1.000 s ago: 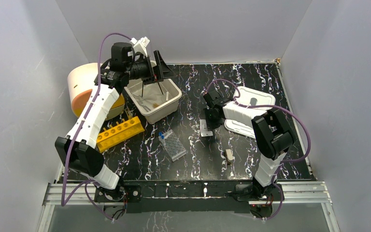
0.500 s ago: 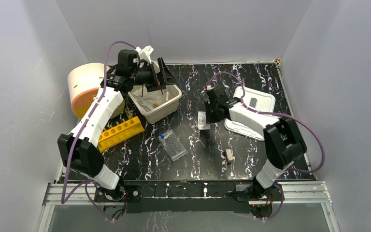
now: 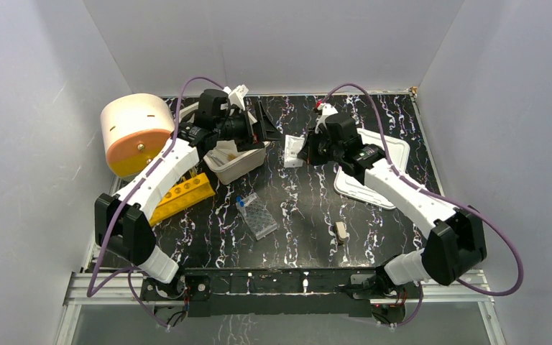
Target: Organize the chemistry lab equipment
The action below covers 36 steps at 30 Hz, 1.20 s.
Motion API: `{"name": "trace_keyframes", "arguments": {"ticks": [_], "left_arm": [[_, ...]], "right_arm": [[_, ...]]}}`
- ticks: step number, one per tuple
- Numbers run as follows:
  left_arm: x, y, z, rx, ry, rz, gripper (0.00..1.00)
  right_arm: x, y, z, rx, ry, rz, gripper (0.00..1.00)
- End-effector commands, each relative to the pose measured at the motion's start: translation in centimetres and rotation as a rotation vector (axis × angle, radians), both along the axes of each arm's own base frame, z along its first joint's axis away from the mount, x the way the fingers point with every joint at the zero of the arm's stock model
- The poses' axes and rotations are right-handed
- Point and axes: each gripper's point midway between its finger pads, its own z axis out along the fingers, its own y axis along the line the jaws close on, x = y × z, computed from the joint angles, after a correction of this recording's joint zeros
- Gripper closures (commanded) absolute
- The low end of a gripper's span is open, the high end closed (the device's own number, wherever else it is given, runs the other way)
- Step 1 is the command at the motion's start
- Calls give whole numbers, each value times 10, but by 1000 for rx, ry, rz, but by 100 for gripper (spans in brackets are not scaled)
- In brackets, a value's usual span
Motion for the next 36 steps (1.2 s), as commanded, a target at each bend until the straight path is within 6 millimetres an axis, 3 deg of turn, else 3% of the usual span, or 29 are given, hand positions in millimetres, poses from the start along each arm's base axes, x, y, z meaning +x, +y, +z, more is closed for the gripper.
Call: {"name": "trace_keyframes", "arguments": {"ticks": [1, 5, 13, 19, 23, 24, 28, 30, 33, 36], "left_arm": [[0, -13, 13, -106, 7, 4, 7], [1, -29, 12, -163, 48, -20, 24], [-15, -43, 14, -257, 74, -113, 67], [-19, -48, 9, -256, 83, -142, 76], [-17, -45, 6, -221, 67, -138, 99], [-15, -44, 7, -211, 45, -134, 100], [-14, -39, 8, -174, 16, -118, 100], [-11, -35, 6, -136, 6, -99, 100], [-2, -20, 2, -61, -19, -44, 100], [9, 6, 0, -5, -26, 55, 100]], "right_arm": [[-1, 19, 73, 178, -161, 71, 100], [-2, 17, 87, 224, -196, 71, 100], [-4, 19, 92, 257, -185, 95, 100], [-5, 21, 89, 271, -167, 109, 100], [-3, 19, 84, 263, -161, 103, 100], [-3, 18, 82, 256, -158, 99, 96], [-3, 6, 71, 256, -163, 63, 60], [-3, -1, 68, 252, -157, 30, 48], [2, -13, 66, 234, -155, -25, 43], [6, -22, 63, 212, -151, -66, 41]]}}
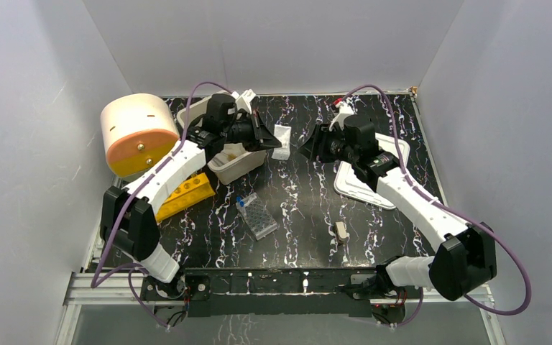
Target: Organize the chemistry lab equipment
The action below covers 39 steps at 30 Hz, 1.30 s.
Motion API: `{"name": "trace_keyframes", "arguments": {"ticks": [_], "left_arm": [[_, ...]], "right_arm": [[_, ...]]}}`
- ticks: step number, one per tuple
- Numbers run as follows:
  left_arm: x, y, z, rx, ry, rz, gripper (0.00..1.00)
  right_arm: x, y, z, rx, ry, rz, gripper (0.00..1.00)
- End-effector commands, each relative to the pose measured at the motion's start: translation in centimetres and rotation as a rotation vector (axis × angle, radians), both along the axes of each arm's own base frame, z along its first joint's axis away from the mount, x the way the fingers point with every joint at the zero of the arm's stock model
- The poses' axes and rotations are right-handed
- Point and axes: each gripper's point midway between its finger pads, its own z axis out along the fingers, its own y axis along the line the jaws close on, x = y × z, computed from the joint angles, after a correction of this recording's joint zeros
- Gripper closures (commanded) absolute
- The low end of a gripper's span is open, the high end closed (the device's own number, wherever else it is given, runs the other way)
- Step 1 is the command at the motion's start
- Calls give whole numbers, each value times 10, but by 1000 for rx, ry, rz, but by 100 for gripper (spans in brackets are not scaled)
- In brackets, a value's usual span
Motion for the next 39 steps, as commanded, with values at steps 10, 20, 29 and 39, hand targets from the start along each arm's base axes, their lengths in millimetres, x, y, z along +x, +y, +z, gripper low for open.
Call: {"name": "trace_keyframes", "arguments": {"ticks": [10, 20, 29, 39], "left_arm": [[40, 149, 11, 261, 3, 429, 100], [48, 189, -43, 435, 142, 541, 100], [68, 198, -74, 442, 261, 591, 100], [88, 216, -89, 529, 312, 653, 96]], "right_arm": [[10, -19, 19, 20, -52, -105, 39], [12, -25, 7, -6, -22, -138, 39], [14, -25, -2, -18, -6, -142, 38], [17, -30, -3, -33, -28, -166, 38]]}}
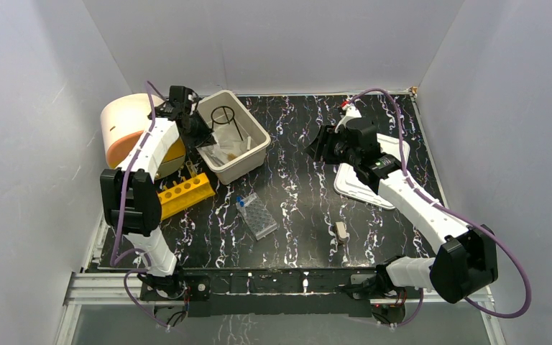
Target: Organize the chemistry lab equipment
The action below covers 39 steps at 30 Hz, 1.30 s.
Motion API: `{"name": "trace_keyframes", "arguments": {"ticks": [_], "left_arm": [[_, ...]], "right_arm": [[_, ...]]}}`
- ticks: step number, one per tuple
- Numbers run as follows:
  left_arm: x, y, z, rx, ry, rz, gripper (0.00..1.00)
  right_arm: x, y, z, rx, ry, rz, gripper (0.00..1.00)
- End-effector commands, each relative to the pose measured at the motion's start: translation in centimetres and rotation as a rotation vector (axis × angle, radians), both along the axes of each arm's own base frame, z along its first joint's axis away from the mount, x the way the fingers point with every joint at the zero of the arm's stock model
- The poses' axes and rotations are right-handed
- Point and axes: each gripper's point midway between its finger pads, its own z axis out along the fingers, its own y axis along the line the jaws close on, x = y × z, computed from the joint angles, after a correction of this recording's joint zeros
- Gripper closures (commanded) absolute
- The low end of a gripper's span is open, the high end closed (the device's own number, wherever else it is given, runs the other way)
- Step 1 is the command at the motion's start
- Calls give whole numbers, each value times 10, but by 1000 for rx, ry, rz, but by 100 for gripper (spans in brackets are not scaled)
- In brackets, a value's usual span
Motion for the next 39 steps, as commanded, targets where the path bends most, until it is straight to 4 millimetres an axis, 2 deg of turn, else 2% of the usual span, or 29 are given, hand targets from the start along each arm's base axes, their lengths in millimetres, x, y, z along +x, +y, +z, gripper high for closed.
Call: {"name": "trace_keyframes", "arguments": {"ticks": [1, 4, 7, 9, 12, 13, 14, 16, 18, 22, 26, 31, 36, 39], "left_arm": [[6, 14, 10, 70, -3, 21, 92], [6, 23, 11, 131, 14, 17, 81], [7, 30, 21, 166, -11, 16, 74], [8, 36, 33, 198, -42, 27, 70], [11, 33, 61, 188, -119, 3, 65], [11, 27, 73, 160, -155, -26, 64], [8, 9, 98, 83, -240, -110, 60], [0, -16, 121, -32, -314, -220, 57], [-9, -36, 138, -112, -371, -301, 55], [-25, -63, 166, -151, -448, -392, 55], [-39, -76, 193, -178, -541, -444, 53], [-57, -81, 206, -206, -592, -478, 46], [-68, -72, 210, -177, -621, -446, 36], [-70, -65, 209, -146, -630, -414, 35]], "right_arm": [[5, -5, 8, -8, -42, -24, 38], [7, -9, 8, -37, -46, -29, 37], [7, -13, 8, -65, -56, -31, 37], [8, -16, 8, -82, -60, -36, 37], [7, -21, 4, -119, -54, -40, 36], [9, -25, 3, -137, -53, -51, 36], [12, -39, -5, -199, -28, -104, 33], [14, -51, -18, -256, 10, -139, 31], [14, -69, -38, -309, 109, -190, 30], [19, -97, -73, -356, 303, -278, 29], [33, -97, -97, -402, 381, -249, 29], [54, -103, -133, -502, 476, -281, 32], [58, -112, -157, -545, 531, -357, 36], [55, -115, -167, -562, 560, -374, 38]]}}
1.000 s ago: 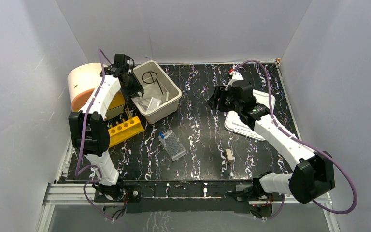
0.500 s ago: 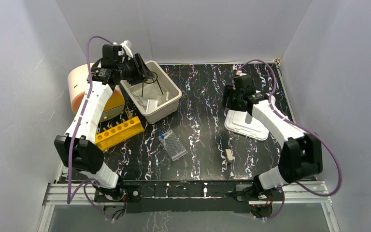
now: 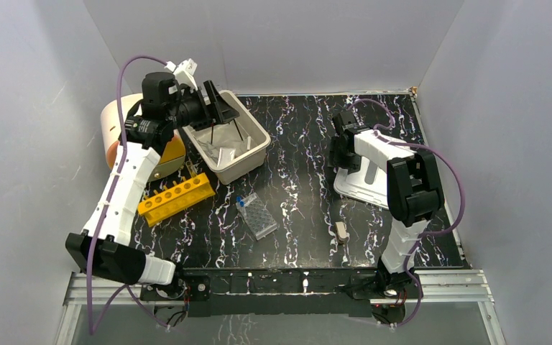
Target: Organize the chemistry lab equipment
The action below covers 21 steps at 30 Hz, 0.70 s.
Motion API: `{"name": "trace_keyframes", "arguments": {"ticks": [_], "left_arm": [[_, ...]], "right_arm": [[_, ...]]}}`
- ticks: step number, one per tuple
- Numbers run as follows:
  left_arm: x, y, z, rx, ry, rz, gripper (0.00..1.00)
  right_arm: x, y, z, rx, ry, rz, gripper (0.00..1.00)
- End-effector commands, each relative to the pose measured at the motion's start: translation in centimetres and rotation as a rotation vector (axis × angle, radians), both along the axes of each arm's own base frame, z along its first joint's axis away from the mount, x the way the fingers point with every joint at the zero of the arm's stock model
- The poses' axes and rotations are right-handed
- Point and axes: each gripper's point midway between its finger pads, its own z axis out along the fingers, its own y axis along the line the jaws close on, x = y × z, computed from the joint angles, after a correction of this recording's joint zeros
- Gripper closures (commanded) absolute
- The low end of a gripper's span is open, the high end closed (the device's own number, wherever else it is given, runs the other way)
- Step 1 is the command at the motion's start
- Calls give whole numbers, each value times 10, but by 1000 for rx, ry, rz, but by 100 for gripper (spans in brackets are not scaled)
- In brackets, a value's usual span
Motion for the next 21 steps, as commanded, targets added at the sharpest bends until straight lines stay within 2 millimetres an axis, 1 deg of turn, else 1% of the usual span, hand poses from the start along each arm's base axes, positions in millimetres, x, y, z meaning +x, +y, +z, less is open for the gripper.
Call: {"name": "trace_keyframes", "arguments": {"ticks": [1, 3, 6, 8, 11, 14, 16, 19, 21], "left_arm": [[-11, 9, 16, 13, -68, 33, 35], [-10, 13, 15, 23, -65, 50, 35], [-8, 15, 12, 37, -60, 65, 35], [-7, 16, 11, 41, -57, 67, 34], [-6, 15, 13, 43, -59, 66, 34], [-4, 15, 12, 42, -55, 66, 33], [-3, 15, 11, 42, -50, 73, 29], [-1, 17, 9, 51, -47, 79, 24], [1, 20, 2, 71, -36, 92, 20]], "right_arm": [[7, -6, 5, -36, -17, -60, 41], [7, -2, 0, -17, -13, -51, 45], [6, 4, -11, 13, 8, -42, 58], [5, 4, -18, 12, 28, -54, 62], [0, -2, -28, -22, 54, -93, 61], [-4, -11, -35, -64, 65, -129, 56], [-5, -13, -39, -73, 67, -140, 57], [-5, -15, -40, -96, 68, -143, 73], [-2, -14, -32, -108, 39, -135, 79]]}}
